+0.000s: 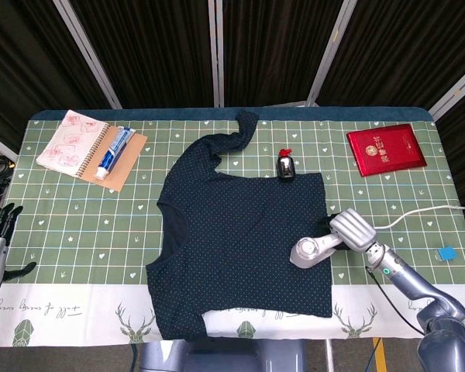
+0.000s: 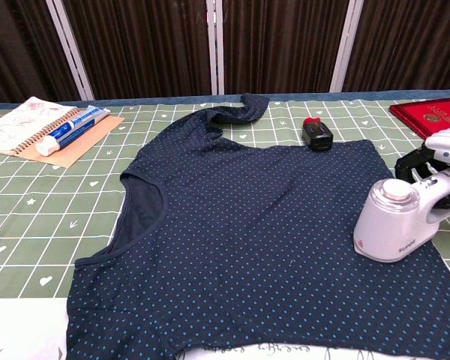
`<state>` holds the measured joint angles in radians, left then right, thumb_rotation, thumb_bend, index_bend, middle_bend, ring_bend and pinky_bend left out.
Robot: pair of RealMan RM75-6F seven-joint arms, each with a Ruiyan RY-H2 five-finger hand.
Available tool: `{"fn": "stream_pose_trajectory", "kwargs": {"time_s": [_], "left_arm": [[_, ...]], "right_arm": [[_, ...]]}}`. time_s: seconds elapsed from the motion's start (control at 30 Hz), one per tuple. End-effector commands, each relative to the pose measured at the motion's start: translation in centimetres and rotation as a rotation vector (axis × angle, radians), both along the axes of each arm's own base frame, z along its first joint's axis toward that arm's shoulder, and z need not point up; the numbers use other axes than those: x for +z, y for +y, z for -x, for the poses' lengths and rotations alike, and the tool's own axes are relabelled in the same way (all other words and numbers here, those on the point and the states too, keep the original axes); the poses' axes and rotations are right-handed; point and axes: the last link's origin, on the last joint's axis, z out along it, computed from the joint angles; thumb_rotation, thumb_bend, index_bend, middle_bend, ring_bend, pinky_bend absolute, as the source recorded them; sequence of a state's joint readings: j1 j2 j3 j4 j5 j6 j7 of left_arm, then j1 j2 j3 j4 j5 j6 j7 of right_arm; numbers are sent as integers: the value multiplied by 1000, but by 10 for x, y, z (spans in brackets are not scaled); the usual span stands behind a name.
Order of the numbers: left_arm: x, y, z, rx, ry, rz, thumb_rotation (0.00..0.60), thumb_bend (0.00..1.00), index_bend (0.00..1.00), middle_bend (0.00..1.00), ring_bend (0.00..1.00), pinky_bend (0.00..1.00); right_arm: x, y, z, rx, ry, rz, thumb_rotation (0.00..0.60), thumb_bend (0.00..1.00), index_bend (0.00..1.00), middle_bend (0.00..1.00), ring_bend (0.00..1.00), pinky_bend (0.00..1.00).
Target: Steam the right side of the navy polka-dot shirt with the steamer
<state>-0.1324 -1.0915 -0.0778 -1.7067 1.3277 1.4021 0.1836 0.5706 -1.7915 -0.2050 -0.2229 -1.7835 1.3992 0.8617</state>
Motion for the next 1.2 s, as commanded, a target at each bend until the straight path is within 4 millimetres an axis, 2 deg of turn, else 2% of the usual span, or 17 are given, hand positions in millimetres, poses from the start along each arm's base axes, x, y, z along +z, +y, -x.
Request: {"fn": "stream_pose_trajectory", "kwargs": {"time_s": [0.03,0.2,0.27,0.67,0.93,1.2], "left_arm": [[0,0,0,0,0,0,600,0,0,0,0,0],[1,0,0,1,-2,-3,600,0,0,0,0,0],[2,0,0,1,-5,-5,600,0,0,0,0,0],[2,0,1,0,-9,-3,600,0,0,0,0,0],[4,0,1,2,-12,-6,600,0,0,0,0,0],[3,1,1,2,-9,-3,600,0,0,0,0,0]], "right_arm": [[-8,1,-6,24,-4,-18,600,784,822,683,698,972],[-24,3,-23,73,-27,-39,600,786,822,684,698,972],[-35,7,-36,118,-53,-66,600,786,822,684,698,972],[-68,26,-71,256,-93,-146,600,786,823,684,698,972],[-74,28,-82,277,-114,-153,600,786,822,684,698,972],[-68,20,-79,251,-108,-127,600,786,822,684,698,972]]}}
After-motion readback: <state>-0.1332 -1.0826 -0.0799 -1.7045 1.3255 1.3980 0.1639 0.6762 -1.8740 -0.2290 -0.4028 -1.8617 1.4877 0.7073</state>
